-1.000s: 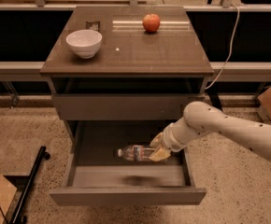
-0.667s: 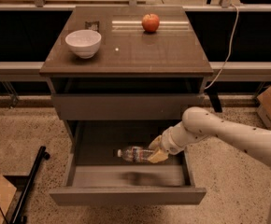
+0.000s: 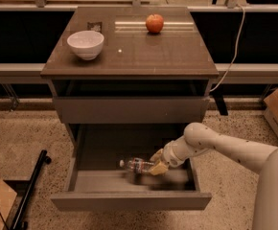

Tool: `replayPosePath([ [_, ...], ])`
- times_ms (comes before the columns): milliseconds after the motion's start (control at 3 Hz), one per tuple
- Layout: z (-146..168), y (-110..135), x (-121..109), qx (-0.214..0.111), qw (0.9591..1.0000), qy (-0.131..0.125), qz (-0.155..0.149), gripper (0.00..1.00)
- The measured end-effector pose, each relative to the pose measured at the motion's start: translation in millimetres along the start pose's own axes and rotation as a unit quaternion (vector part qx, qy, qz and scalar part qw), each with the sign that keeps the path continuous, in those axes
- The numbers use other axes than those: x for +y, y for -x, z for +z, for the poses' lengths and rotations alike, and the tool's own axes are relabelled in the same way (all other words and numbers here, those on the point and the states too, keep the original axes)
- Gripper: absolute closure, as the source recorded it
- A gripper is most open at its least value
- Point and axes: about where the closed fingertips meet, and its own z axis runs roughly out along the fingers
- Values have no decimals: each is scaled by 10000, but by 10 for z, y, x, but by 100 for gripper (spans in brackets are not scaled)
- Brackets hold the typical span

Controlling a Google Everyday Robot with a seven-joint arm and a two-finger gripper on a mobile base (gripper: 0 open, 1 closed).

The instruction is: Place water bottle into middle drawer

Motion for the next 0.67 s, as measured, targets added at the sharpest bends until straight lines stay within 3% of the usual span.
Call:
replayPosePath([
  [667, 407, -206, -55, -146, 9991, 229, 328, 11],
])
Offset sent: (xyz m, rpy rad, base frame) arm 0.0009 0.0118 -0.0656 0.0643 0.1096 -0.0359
